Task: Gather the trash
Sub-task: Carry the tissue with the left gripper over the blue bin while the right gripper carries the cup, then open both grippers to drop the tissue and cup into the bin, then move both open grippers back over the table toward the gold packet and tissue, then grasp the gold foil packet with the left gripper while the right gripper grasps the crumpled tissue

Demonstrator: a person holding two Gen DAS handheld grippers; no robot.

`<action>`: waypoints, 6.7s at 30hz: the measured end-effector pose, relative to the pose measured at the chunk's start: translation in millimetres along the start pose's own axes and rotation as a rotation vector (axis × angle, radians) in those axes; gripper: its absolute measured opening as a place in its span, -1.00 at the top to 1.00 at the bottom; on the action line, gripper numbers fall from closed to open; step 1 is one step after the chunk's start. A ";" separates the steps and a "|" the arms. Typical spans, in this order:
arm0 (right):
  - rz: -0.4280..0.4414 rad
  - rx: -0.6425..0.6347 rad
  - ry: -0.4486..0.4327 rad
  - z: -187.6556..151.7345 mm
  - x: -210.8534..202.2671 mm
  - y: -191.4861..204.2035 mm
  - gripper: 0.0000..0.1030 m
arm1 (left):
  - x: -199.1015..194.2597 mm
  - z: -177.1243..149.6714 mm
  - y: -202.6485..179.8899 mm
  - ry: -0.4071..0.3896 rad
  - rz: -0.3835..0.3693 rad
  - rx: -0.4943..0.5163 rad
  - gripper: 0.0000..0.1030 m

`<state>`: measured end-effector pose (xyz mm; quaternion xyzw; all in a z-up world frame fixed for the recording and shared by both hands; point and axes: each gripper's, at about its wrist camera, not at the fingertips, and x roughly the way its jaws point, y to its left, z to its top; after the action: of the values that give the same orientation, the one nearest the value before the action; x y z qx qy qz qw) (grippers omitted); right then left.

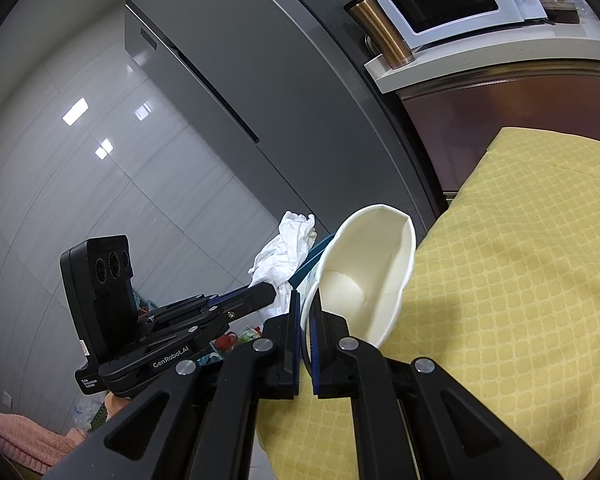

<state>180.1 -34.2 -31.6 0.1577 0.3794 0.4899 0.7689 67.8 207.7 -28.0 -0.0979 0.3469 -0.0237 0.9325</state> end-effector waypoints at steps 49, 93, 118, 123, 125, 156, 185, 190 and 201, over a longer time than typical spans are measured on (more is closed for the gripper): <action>0.030 -0.018 0.116 20.8 70.4 9.8 0.94 | 13.1 -5.4 42.7 0.018 0.097 -0.067 0.85; -0.020 -0.024 0.246 17.1 115.5 12.6 0.94 | 48.2 -15.1 63.9 0.080 0.140 -0.108 0.85; -0.119 -0.071 0.372 16.1 161.5 16.4 0.84 | 94.5 -31.1 86.6 0.169 0.130 -0.169 0.68; -0.141 -0.106 0.376 14.7 162.3 20.8 0.67 | 100.0 -37.8 94.0 0.184 0.140 -0.190 0.60; -0.149 -0.116 0.381 14.5 164.5 20.1 0.65 | 98.8 -39.8 95.6 0.183 0.147 -0.195 0.59; -0.179 -0.069 0.102 15.6 7.1 1.2 0.20 | 43.2 -23.0 13.4 0.030 -0.018 -0.048 0.11; -0.682 0.342 -0.290 -146.7 -308.6 -118.0 0.18 | 53.6 -131.8 -347.3 0.367 -0.776 0.502 -0.02; -0.685 0.401 -0.296 -175.1 -321.7 -129.2 0.18 | 70.0 -145.3 -366.6 0.450 -0.815 0.500 -0.03; -0.601 0.429 -0.305 -188.6 -315.0 -138.8 0.18 | 112.4 -125.6 -385.7 0.543 -0.881 0.320 -0.04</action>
<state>55.8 -398.9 -106.7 0.2675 0.3835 0.1237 0.8752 80.3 -203.7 -116.4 -0.0812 0.4937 -0.4893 0.7144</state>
